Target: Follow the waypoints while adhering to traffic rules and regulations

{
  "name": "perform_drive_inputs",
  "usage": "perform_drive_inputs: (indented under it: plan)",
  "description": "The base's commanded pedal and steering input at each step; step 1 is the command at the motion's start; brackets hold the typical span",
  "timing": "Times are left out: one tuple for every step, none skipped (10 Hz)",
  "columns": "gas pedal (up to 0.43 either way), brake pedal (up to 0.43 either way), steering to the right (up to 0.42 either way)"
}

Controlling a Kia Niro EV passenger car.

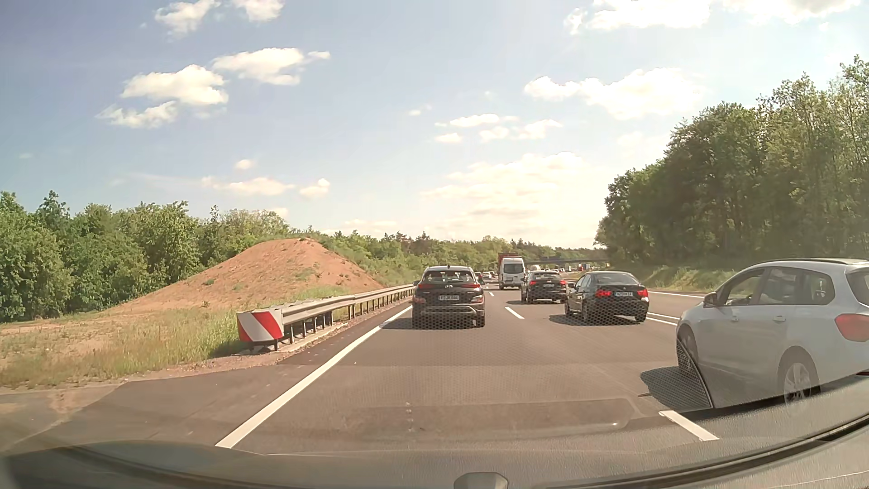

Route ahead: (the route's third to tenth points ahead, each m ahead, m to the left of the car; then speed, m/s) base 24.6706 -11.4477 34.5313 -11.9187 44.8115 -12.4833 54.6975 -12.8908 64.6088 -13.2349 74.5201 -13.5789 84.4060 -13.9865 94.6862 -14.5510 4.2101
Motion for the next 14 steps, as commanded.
perform_drive_inputs:
  plan:
    - [0.039, 0.000, 0.000]
    - [0.039, 0.000, 0.001]
    - [0.039, 0.000, 0.001]
    - [0.039, 0.000, 0.001]
    - [0.039, 0.000, 0.001]
    - [0.039, 0.000, 0.001]
    - [0.039, 0.000, 0.001]
    - [0.039, 0.000, 0.001]
    - [0.039, 0.000, 0.001]
    - [0.039, 0.000, 0.000]
    - [0.039, 0.000, 0.000]
    - [0.039, 0.000, 0.000]
    - [0.039, 0.000, 0.000]
    - [0.039, 0.000, 0.000]
